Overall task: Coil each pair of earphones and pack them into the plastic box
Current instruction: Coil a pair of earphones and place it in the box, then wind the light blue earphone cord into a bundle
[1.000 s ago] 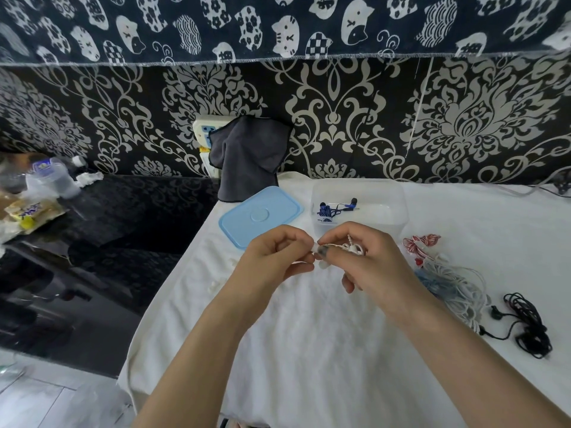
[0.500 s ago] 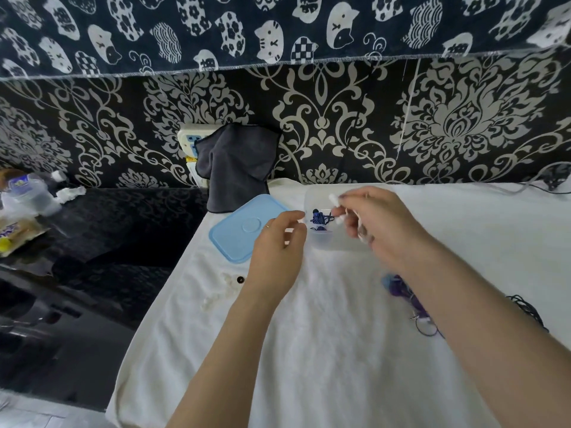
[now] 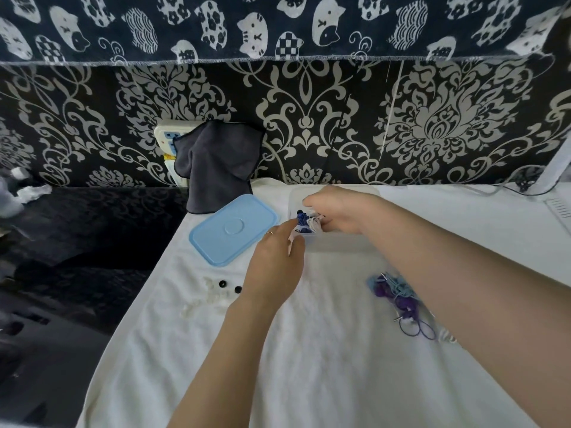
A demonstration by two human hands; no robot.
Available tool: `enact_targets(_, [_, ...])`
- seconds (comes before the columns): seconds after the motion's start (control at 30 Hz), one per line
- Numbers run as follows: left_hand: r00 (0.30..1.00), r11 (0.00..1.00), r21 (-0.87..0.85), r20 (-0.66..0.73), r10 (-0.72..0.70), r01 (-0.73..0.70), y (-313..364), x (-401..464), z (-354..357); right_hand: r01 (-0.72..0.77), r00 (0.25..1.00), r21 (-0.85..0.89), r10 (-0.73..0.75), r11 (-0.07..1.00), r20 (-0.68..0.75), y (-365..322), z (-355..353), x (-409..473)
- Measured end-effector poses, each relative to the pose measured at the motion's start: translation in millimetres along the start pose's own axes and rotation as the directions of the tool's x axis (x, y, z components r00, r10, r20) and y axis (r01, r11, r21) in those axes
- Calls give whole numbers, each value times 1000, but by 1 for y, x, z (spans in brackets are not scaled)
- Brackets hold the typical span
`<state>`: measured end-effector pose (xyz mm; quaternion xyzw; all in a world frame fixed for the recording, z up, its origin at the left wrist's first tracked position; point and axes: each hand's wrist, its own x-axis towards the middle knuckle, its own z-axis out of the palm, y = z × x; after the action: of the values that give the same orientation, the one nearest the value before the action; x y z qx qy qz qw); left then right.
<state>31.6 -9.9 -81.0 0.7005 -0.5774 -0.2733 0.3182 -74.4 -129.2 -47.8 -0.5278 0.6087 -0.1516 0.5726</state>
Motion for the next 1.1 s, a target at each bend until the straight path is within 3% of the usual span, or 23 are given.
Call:
enact_targets(0.1, [998, 989, 139, 32, 54, -58, -1, -6, 1, 61, 997, -153, -68, 986, -41, -4, -11, -12])
enact_targets(0.2, [995, 971, 213, 16, 103, -104, 3, -12, 4, 160, 956, -354, -235, 921, -178, 3, -30, -34])
enact_targets(0.33, [990, 948, 290, 4, 138, -134, 16, -24, 10, 293, 841, -273, -383, 916, -382, 52, -52, -89])
enact_targets(0.43, [992, 933, 337, 24, 128, -128, 23, -32, 11, 300, 753, -323, -431, 897, -498, 103, -57, -124])
enact_targets(0.53, [990, 935, 328, 74, 117, -135, 28, -35, 12, 198, 849, -511, -407, 837, -337, 129, -56, -131])
enact_targets(0.6, [986, 923, 353, 122, 114, -151, 30, -40, 16, 141, 912, -700, -368, 700, -183, 135, -55, -132])
enact_targets(0.67, [980, 911, 379, 170, 108, -166, 31, -45, 18, 127, 914, -824, -387, 552, -118, 136, -54, -129])
enact_targets(0.73, [975, 899, 402, 198, 98, -172, 30, -48, 20, 134, 894, -849, -433, 511, -119, 135, -53, -126])
enact_targets(0.87, [970, 888, 423, 228, 89, -181, 27, -58, 22, 138, 881, -805, -442, 577, -166, 140, -59, -122])
enact_targets(0.93, [968, 899, 399, 234, 91, -181, 25, -61, 21, 159, 882, -702, -420, 694, -216, 139, -64, -124])
enact_targets(1.0, [967, 932, 321, 235, 95, -169, 24, -60, 19, 222, 871, -490, -397, 843, -289, 133, -68, -129])
enact_targets(1.1, [965, 984, 135, 248, 82, -118, 30, -59, 16, 289, 895, -83, -300, 954, -331, 117, -68, -139])
